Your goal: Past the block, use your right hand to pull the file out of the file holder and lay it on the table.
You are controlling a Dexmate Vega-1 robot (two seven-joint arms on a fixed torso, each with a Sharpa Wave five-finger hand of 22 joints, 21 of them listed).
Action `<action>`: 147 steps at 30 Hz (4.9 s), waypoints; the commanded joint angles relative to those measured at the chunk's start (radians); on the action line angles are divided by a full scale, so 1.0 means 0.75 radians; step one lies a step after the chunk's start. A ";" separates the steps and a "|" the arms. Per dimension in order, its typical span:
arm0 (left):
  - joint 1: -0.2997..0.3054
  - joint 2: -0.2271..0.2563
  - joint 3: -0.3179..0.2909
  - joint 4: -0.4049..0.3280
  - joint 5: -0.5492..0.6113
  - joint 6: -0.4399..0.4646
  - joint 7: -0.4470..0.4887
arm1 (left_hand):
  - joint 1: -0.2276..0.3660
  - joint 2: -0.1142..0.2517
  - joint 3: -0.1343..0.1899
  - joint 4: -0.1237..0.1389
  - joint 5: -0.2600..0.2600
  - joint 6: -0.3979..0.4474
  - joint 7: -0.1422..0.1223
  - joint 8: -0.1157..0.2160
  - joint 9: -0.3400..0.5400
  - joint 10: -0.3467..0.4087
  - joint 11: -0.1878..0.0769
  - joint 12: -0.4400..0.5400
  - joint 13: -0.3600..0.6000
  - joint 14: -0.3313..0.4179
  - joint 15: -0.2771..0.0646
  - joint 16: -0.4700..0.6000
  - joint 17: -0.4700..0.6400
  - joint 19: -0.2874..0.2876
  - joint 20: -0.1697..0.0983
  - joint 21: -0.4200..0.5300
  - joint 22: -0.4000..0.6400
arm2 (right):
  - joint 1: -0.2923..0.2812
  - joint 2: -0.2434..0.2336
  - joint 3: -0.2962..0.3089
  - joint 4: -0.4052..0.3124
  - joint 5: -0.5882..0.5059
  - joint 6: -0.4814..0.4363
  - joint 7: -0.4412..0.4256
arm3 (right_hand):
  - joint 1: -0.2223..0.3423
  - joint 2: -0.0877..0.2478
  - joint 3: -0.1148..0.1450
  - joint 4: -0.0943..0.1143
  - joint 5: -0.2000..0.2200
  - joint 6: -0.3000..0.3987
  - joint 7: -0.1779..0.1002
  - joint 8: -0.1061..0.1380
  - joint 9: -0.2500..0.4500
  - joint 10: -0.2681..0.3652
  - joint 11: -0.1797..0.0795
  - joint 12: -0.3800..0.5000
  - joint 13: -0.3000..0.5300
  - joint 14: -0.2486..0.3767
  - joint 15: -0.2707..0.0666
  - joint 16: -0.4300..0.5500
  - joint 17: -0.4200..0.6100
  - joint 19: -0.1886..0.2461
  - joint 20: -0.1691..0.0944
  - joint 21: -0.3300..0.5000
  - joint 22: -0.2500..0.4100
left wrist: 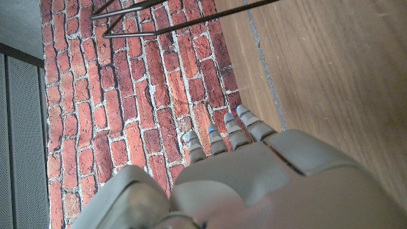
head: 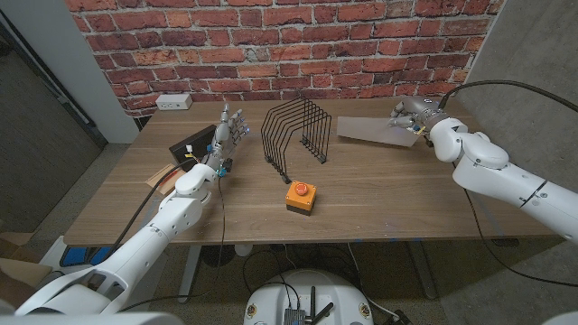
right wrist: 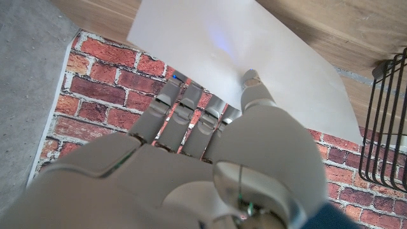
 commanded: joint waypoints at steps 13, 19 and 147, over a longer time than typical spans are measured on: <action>0.000 0.000 0.000 -0.001 0.000 0.000 0.001 | -0.005 0.016 -0.008 0.001 0.003 -0.001 -0.007 0.008 0.004 0.000 -0.007 0.010 0.004 0.012 -0.001 0.009 0.004 0.011 -0.002 0.011 0.008 | -0.022 -0.022 -0.023 -0.011 0.037 0.008 0.053 | -0.014 -0.010 -0.001 -0.004 0.003 -0.007 0.000 -0.010 0.006 -0.015 0.003 -0.004 0.003 -0.025 -0.123 -0.009 -0.002 -0.022 -0.161 -0.006 0.001; 0.000 0.001 -0.001 -0.001 -0.001 0.001 0.000 | -0.005 0.016 -0.008 0.002 0.003 -0.001 -0.007 0.008 0.004 0.000 -0.009 0.010 0.004 0.012 -0.002 0.009 0.004 0.011 -0.002 0.011 0.008 | -0.022 -0.033 -0.028 -0.013 0.032 0.014 0.064 | -0.013 -0.012 -0.001 -0.007 0.004 -0.010 -0.003 -0.012 0.006 -0.023 0.003 -0.007 0.003 -0.031 -0.125 -0.010 -0.002 -0.023 -0.160 -0.007 0.000; 0.000 0.000 0.000 -0.001 0.000 0.001 0.001 | -0.005 0.017 -0.011 0.001 0.003 -0.002 -0.007 0.008 0.004 -0.002 -0.007 0.009 0.004 0.011 -0.002 0.009 0.004 0.012 -0.002 0.011 0.007 | -0.174 -0.197 0.037 0.032 0.118 0.206 0.178 | -0.052 -0.167 -0.122 0.005 0.030 -0.413 0.004 -0.233 0.006 -0.577 0.051 -0.047 -0.048 -0.520 -0.050 -0.058 -0.003 -0.150 -0.019 -0.109 -0.016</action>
